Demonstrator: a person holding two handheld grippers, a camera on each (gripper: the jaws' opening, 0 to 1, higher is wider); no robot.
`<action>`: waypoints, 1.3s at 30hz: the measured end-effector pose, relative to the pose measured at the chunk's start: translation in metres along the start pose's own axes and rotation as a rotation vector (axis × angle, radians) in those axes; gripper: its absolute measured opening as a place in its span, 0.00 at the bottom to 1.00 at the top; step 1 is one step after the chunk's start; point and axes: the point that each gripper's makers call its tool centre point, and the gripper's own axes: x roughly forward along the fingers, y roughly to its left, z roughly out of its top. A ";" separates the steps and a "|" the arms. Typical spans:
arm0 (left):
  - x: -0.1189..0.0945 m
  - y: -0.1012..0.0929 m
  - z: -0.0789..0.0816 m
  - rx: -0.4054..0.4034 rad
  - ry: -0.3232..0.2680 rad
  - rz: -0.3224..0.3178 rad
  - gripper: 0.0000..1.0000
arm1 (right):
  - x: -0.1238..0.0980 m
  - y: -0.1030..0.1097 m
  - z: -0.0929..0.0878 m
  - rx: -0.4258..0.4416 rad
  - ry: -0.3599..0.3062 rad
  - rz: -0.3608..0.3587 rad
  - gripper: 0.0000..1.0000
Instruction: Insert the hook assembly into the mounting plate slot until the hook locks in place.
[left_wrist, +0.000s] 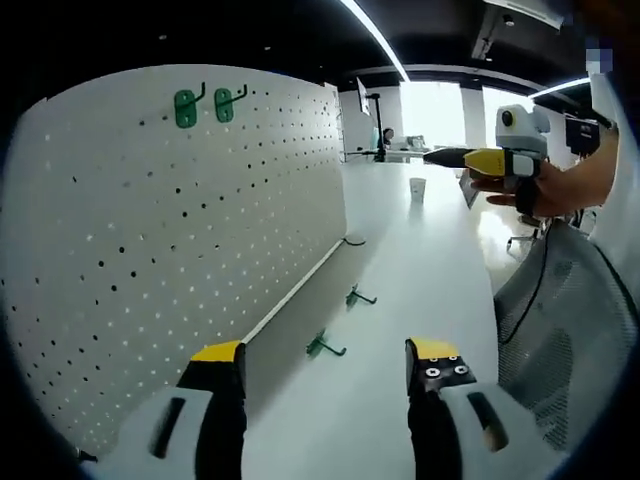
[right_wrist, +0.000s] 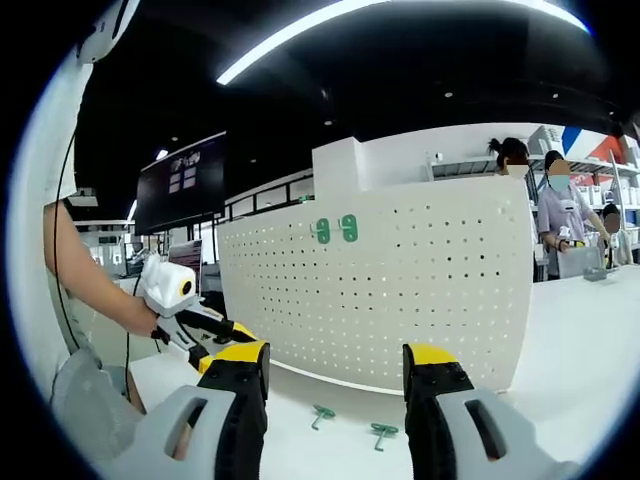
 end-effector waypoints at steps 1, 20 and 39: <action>0.001 0.001 -0.001 0.011 0.011 0.002 0.68 | 0.000 0.000 0.000 0.000 -0.001 -0.001 0.52; 0.040 0.007 -0.019 0.126 0.151 -0.104 0.66 | -0.006 -0.009 0.002 -0.005 -0.009 -0.019 0.52; 0.074 0.010 -0.045 0.214 0.299 -0.215 0.64 | -0.009 -0.014 0.008 -0.016 -0.011 -0.026 0.52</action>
